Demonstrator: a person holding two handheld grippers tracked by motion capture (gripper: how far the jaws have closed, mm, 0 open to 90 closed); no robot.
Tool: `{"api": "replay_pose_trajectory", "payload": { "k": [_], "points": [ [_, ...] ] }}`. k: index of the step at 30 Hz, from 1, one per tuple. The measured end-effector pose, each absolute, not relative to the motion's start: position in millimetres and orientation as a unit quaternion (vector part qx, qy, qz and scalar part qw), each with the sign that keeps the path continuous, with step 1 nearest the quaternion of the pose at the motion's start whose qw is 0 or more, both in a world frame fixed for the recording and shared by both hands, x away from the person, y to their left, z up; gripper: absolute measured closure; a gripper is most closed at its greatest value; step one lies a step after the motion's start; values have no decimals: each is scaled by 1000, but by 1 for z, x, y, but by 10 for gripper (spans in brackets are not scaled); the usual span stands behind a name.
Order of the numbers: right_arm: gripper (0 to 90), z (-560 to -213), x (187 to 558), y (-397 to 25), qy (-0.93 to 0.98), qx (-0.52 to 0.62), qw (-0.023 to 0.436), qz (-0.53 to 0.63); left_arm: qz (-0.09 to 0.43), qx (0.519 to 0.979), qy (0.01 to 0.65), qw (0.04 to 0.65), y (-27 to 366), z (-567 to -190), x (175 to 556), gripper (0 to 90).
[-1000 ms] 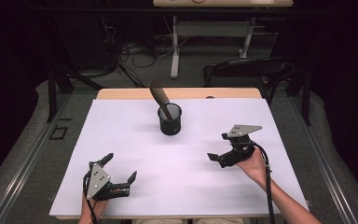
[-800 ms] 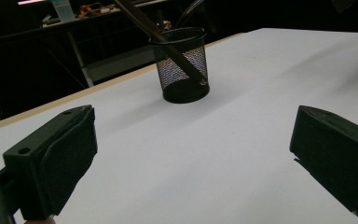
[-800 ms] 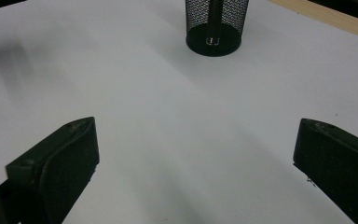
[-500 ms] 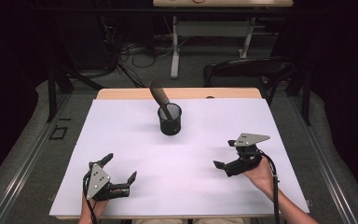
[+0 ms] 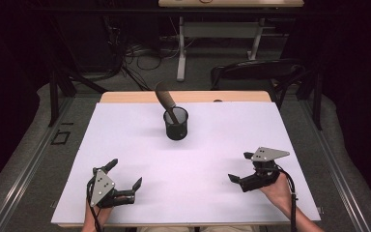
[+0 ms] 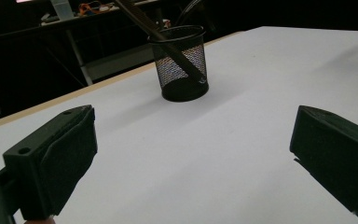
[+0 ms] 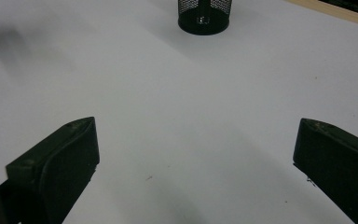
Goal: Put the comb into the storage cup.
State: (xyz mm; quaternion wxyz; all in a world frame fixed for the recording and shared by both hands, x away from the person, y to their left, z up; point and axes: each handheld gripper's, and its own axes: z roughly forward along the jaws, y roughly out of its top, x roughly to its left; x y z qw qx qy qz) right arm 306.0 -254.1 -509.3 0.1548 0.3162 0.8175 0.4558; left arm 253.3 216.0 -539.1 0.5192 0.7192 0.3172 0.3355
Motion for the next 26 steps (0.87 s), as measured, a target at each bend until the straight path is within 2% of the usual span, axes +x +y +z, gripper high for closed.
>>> {"api": "replay_pose_trajectory", "payload": {
  "k": [26],
  "points": [
    [0, -516, 271, -279, 789, 323, 204, 481, 336, 723, 316, 515, 215, -540, 254, 5]
  ]
}}
